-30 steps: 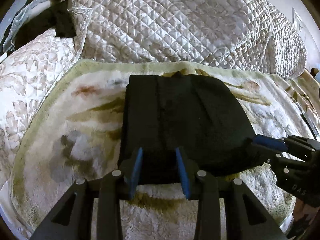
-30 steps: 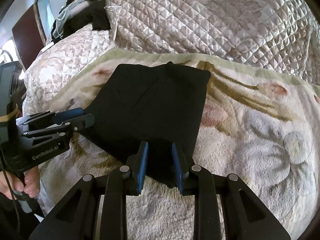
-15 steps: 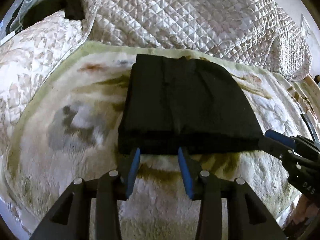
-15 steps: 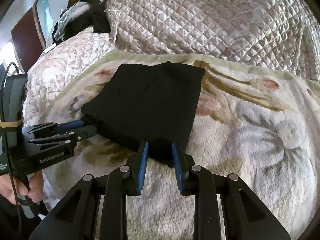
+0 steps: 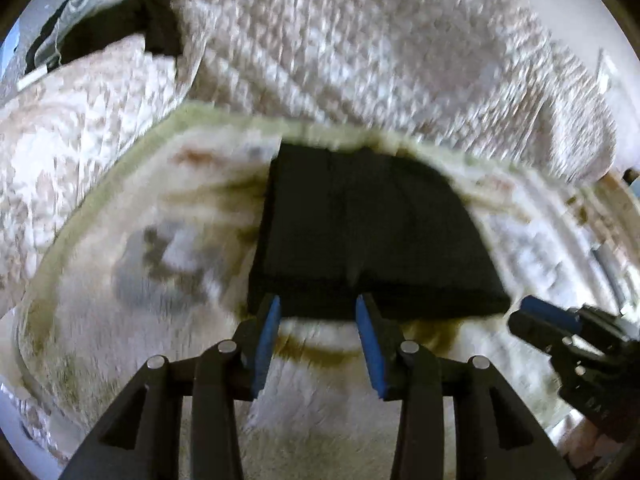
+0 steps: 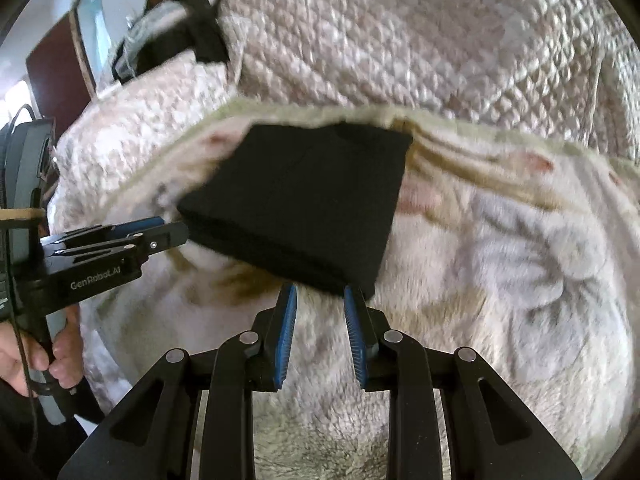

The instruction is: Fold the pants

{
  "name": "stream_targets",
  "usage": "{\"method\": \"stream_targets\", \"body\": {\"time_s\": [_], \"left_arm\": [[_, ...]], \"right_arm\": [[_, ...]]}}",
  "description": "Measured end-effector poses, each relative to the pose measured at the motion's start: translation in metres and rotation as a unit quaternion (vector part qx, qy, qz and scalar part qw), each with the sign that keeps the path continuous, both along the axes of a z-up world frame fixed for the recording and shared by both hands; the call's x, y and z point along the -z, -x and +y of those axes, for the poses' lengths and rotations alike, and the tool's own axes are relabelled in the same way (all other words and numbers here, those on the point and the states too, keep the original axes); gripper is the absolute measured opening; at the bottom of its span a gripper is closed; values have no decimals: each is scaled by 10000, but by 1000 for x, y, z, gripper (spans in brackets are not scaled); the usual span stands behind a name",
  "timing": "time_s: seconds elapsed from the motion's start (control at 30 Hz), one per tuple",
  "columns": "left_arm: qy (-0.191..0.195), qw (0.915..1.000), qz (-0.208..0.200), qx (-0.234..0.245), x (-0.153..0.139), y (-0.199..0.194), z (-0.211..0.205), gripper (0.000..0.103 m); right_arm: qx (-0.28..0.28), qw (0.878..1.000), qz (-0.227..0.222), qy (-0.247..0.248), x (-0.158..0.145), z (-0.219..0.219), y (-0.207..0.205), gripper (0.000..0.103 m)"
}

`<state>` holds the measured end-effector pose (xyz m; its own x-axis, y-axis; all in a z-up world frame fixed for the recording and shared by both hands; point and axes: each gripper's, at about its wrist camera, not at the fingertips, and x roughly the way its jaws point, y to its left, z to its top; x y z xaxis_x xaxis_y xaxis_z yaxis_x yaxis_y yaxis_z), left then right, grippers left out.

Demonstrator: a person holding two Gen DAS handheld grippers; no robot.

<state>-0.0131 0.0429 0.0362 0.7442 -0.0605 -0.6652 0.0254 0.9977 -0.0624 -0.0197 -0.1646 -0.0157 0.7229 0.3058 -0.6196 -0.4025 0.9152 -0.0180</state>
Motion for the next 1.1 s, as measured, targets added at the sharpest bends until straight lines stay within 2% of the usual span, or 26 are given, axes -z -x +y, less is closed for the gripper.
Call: {"method": "stream_targets", "body": {"time_s": [0.07,0.13,0.27,0.4,0.5,0.6,0.63,0.67,0.73,0.8,0.9,1.1], "left_arm": [[-4,9998,-196,94,-8,-3,-5,42],[-11,9997,-189,122,-7,-12,-12,42],[-35,9997,197,162,10,-29,-23,42],[-511,9984,184,175,16,-21,-37,42],[-299,9983,466,178,25,-17,-32,42],[-377,9978,548,25,31,-13,-24,42],[-363,9978,549,-35,31,-12,-21,42],[-338,9979,546,-103,32,-9,-17,42],[-381,9975,549,-239,34,-5,-13,42],[-386,9975,537,-257,36,0,-12,42],[-513,9973,493,-202,37,2,-16,50],[-507,9973,501,-162,39,0,-17,55]], "right_arm": [[55,9998,-201,-15,-6,0,-2,25],[111,9997,-204,3,-5,1,-9,23],[272,9989,247,277,19,0,-25,23],[310,9989,284,213,18,-7,-20,23],[265,9990,358,102,17,-8,-13,23],[206,9988,396,193,22,-3,-7,23],[227,9985,436,226,24,-2,-7,28],[249,9982,480,255,28,-3,-6,37],[251,9979,537,266,33,-5,-5,45],[213,9980,462,378,34,-3,-2,46],[151,9978,392,506,37,0,-1,50],[78,9982,246,550,40,1,-1,57]]}}
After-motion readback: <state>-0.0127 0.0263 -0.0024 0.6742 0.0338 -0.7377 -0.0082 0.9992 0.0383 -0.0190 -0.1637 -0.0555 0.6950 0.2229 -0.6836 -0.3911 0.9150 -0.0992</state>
